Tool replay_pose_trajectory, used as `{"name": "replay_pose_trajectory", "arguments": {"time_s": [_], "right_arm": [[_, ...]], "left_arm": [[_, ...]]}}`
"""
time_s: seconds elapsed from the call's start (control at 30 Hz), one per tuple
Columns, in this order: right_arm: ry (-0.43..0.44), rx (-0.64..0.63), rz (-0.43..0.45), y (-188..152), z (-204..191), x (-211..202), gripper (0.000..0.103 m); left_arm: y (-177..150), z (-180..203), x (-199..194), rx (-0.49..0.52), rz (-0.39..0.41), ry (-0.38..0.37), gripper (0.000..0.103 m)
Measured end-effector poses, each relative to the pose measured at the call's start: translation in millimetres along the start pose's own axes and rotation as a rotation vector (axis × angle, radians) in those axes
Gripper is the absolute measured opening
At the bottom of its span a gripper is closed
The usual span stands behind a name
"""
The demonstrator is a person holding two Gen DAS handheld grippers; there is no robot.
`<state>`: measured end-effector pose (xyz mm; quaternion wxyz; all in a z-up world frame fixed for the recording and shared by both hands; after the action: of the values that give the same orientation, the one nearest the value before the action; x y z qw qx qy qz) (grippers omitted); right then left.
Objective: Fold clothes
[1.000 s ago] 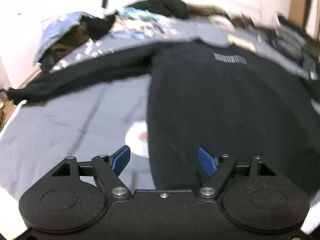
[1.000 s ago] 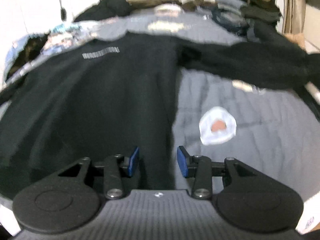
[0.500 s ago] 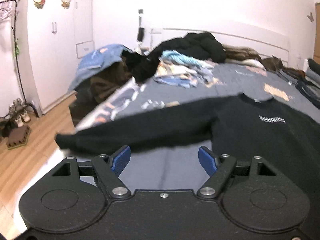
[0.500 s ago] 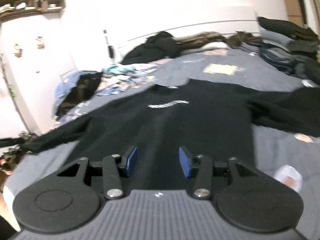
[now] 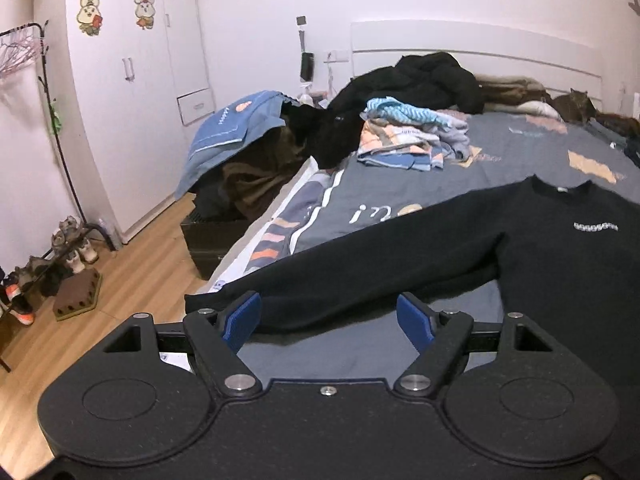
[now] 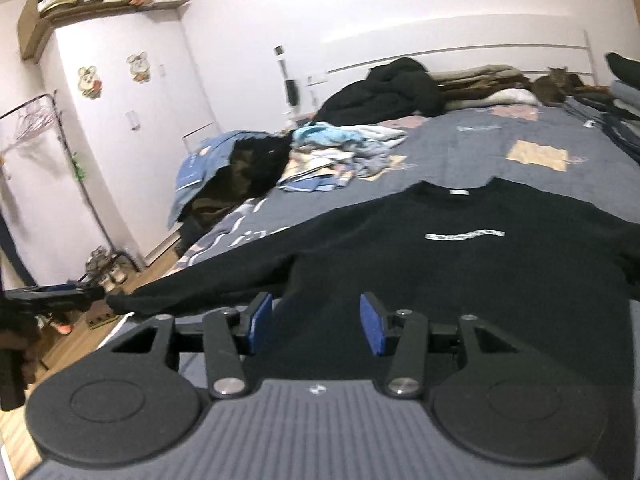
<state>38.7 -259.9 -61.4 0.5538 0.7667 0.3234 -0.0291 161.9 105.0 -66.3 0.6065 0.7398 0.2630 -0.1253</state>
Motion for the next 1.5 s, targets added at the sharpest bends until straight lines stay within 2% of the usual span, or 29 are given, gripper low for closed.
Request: {"name": "replay_pose_trajectory", "arguments": {"time_s": [0.23, 0.3, 0.4, 0.43, 0.47, 0.53, 0.6, 0.63, 0.67, 0.7, 0.77, 0.83, 0.97, 1.03, 1.1, 1.13, 1.2, 1.23, 1.3, 1.33, 1.37, 1.4, 1.43, 1.5], "right_arm": [[0.035, -0.006, -0.045, 3, -23, 35, 0.048], [0.036, -0.015, -0.059, 3, -29, 48, 0.048], [0.043, -0.012, -0.079, 2, -36, 67, 0.049], [0.048, -0.013, -0.085, 1, -38, 72, 0.049], [0.053, -0.016, -0.091, 1, -41, 77, 0.049], [0.064, -0.025, -0.105, -1, -45, 86, 0.049], [0.066, -0.036, -0.122, -4, -48, 93, 0.049], [0.066, -0.035, -0.128, -5, -49, 96, 0.049], [0.067, -0.032, -0.136, -6, -49, 98, 0.049], [0.065, -0.029, -0.142, -8, -48, 100, 0.049], [0.059, -0.023, -0.154, -11, -45, 104, 0.049], [0.051, -0.012, -0.164, -14, -40, 106, 0.049], [0.033, 0.011, -0.178, -19, -30, 110, 0.049], [0.026, 0.011, -0.19, -22, -27, 111, 0.049], [0.019, 0.014, -0.198, -24, -23, 111, 0.049], [0.016, 0.018, -0.202, -25, -21, 111, 0.049], [0.009, 0.026, -0.204, -27, -17, 111, 0.049], [0.008, 0.029, -0.206, -28, -16, 111, 0.049], [0.008, 0.032, -0.21, -29, -13, 110, 0.049], [0.009, 0.032, -0.211, -30, -13, 110, 0.049], [0.009, 0.033, -0.211, -31, -12, 110, 0.049], [0.012, 0.036, -0.211, -31, -11, 109, 0.049], [0.016, 0.041, -0.21, -31, -11, 109, 0.049], [0.022, 0.046, -0.208, -32, -10, 108, 0.049]], "left_arm": [[-25, -41, 39, -0.055, -0.052, 0.026, 0.074], [-32, -53, 51, -0.067, -0.066, 0.032, 0.07], [-46, -62, 67, -0.047, -0.07, 0.026, 0.041], [-50, -65, 73, -0.042, -0.072, 0.026, 0.026], [-52, -68, 81, -0.037, -0.077, 0.029, 0.025], [-49, -80, 97, -0.07, -0.101, 0.025, 0.026], [-41, -95, 114, -0.122, -0.129, 0.016, 0.033], [-34, -102, 121, -0.144, -0.131, 0.011, 0.046], [-28, -109, 129, -0.163, -0.134, 0.01, 0.064], [-22, -116, 138, -0.175, -0.14, 0.015, 0.07], [-12, -130, 160, -0.213, -0.183, 0.001, 0.072], [-10, -141, 186, -0.263, -0.268, -0.032, 0.072], [-14, -145, 225, -0.337, -0.393, -0.077, 0.071], [-18, -144, 240, -0.359, -0.46, -0.127, 0.07], [-21, -137, 257, -0.344, -0.552, -0.152, 0.058], [-22, -135, 263, -0.34, -0.58, -0.163, 0.032], [-13, -135, 262, -0.356, -0.529, -0.174, 0.02], [-5, -137, 257, -0.35, -0.471, -0.169, 0.016], [18, -144, 239, -0.339, -0.284, -0.16, 0.012], [29, -148, 227, -0.345, -0.155, -0.161, 0.011], [38, -152, 217, -0.348, -0.06, -0.157, 0.011], [43, -152, 216, -0.345, -0.037, -0.145, 0.012], [47, -152, 217, -0.34, -0.034, -0.13, 0.019], [42, -144, 233, -0.286, -0.133, -0.052, 0.034]]}}
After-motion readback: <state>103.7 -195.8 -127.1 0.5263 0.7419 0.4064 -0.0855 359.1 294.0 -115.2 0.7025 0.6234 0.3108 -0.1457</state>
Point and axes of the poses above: each gripper's, at about its wrist camera, not at the fingertips, and x roughly the way its jaws point, z to its right, y to its top, the point moved 2 cm from there along x, roughly the way its jaws point, and after that the axes turned 12 degrees about y, right-handed, at the moved point
